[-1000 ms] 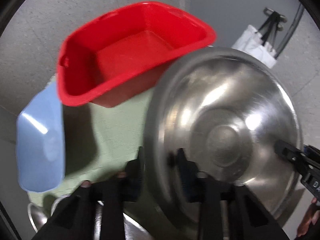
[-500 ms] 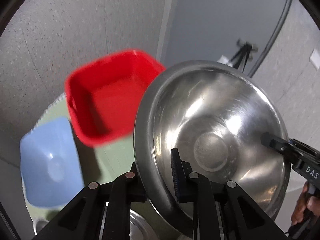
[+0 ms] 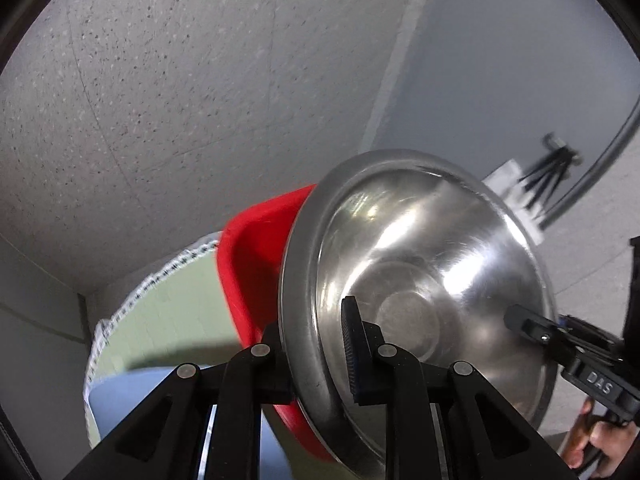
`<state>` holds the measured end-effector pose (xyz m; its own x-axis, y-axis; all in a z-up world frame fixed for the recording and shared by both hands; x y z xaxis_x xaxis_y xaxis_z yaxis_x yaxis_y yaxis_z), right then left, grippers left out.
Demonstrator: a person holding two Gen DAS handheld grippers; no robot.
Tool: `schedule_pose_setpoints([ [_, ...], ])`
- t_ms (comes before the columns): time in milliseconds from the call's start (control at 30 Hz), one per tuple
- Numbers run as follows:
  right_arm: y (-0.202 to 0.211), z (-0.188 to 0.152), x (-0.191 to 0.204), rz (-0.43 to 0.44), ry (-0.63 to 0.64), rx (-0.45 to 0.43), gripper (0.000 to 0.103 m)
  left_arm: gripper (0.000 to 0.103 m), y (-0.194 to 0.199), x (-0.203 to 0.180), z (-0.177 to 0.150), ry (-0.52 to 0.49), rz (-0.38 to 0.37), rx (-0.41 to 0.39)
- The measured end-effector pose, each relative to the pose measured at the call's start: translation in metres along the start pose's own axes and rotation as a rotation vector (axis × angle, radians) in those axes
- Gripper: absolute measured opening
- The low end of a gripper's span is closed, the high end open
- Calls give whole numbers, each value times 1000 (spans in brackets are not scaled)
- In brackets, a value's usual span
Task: Organize plates and bowls
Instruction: 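Grasp the large steel bowl rim with the left gripper and place it into the red basin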
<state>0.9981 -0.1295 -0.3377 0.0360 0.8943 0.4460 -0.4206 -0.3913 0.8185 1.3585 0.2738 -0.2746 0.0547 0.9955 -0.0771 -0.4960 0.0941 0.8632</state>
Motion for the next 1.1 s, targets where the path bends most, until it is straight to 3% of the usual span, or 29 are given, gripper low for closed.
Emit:
schedule_pose_setpoints([
  [200, -43, 6, -5, -50, 1, 49, 24, 15, -60, 37, 2, 10, 23, 75],
  [367, -54, 6, 1, -76, 16, 68, 27, 16, -85, 50, 6, 21, 16, 96],
  [433, -58, 1, -3, -82, 9, 81, 29, 17, -87, 37, 7, 21, 12, 91],
  [500, -58, -3, -7, -78, 2, 92, 33, 22, -92, 41, 7, 21, 7, 85],
  [533, -58, -2, -5, -83, 7, 80, 36, 23, -84, 22, 6, 25, 4, 84],
  [667, -45, -3, -3, -84, 8, 55, 49, 37, -62, 14, -4, 62, -20, 76],
  [733, -34, -3, -2, -86, 13, 28, 57, 51, -26, -5, -15, 71, -49, 42],
  [800, -24, -4, 1, -90, 17, 4, 59, 78, -10, -1, -20, 60, -4, 17],
  [867, -13, -7, 4, -107, 20, -23, 59, 82, 9, 2, -28, 41, 46, -22],
  [1000, 17, -18, 22, -157, 63, -104, 61, 84, 47, 17, -53, 52, 70, -63],
  [1100, 32, -36, 49, -130, 109, -120, 69, 84, 73, 39, -80, 47, 135, -94],
])
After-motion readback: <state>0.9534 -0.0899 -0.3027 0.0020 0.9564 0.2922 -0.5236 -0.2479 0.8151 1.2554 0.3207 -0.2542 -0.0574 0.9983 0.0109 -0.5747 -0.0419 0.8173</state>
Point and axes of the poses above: each gripper's, at about its wrist camera, not at the fingertips, and y roughly against the way its jaws point, x to its left, z to its top, the point moved 7 cm from there along -y, roughly the way its jaws point, and after that the axes turned 9 degrees about -y, right-handed, at the moved point
